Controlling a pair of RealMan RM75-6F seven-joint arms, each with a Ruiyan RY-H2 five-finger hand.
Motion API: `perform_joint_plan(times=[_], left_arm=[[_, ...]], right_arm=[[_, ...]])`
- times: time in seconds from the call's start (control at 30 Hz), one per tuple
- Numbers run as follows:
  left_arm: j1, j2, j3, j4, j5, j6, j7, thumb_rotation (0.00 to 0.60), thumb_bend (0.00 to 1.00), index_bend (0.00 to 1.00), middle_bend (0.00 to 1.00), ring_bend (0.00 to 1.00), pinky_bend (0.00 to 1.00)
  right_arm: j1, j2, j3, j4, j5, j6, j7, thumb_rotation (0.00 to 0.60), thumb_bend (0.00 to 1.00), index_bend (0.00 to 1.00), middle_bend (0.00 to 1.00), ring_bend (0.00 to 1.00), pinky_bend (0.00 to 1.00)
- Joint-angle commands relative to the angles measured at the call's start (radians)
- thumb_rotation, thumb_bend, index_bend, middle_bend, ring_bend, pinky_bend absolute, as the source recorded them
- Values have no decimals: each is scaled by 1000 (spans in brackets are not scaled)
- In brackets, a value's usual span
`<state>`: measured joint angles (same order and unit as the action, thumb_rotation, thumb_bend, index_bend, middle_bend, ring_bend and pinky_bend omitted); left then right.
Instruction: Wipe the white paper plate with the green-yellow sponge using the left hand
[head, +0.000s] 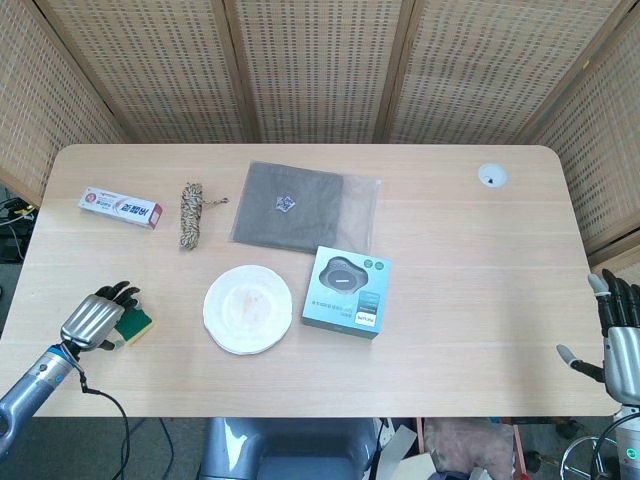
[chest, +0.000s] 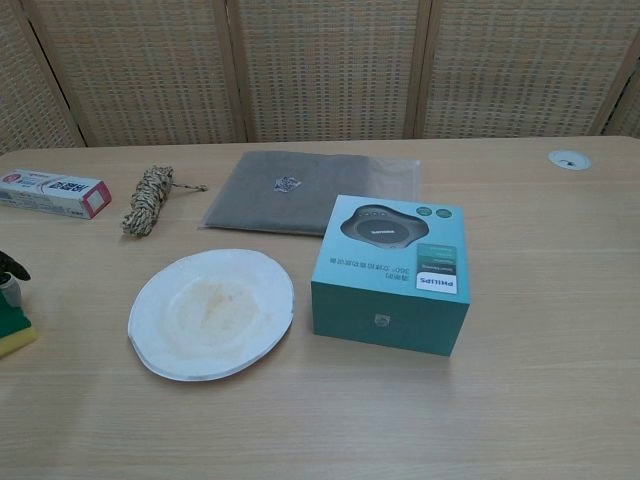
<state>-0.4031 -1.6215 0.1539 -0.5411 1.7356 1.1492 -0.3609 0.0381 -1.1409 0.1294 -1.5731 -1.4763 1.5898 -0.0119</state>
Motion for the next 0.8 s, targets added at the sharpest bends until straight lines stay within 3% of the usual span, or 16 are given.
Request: perform_joint_plan(times=[0.03, 0.3, 0.53, 0.8], left_arm=[[-4, -7, 4, -5, -1, -6, 9, 600, 0, 391, 265, 188, 299], [-1, -23, -5, 9, -12, 48, -4, 600, 4, 482, 404, 308, 395], [-1, -25, -16, 10, -16, 114, -41, 600, 16, 526, 449, 345, 424], [-44, 20, -80, -143, -43, 200, -91, 600, 15, 526, 449, 345, 428]], right_arm=[[-1, 2, 0, -1, -2, 1, 6, 600, 0, 0, 0, 0, 0], [-1, 6, 1, 1, -2, 1, 17, 600, 0, 0, 0, 0, 0], [-3, 7, 2, 1, -1, 2, 21, 600, 0, 0, 0, 0, 0], [-3, 9, 2, -1, -1, 3, 19, 600, 0, 0, 0, 0, 0]])
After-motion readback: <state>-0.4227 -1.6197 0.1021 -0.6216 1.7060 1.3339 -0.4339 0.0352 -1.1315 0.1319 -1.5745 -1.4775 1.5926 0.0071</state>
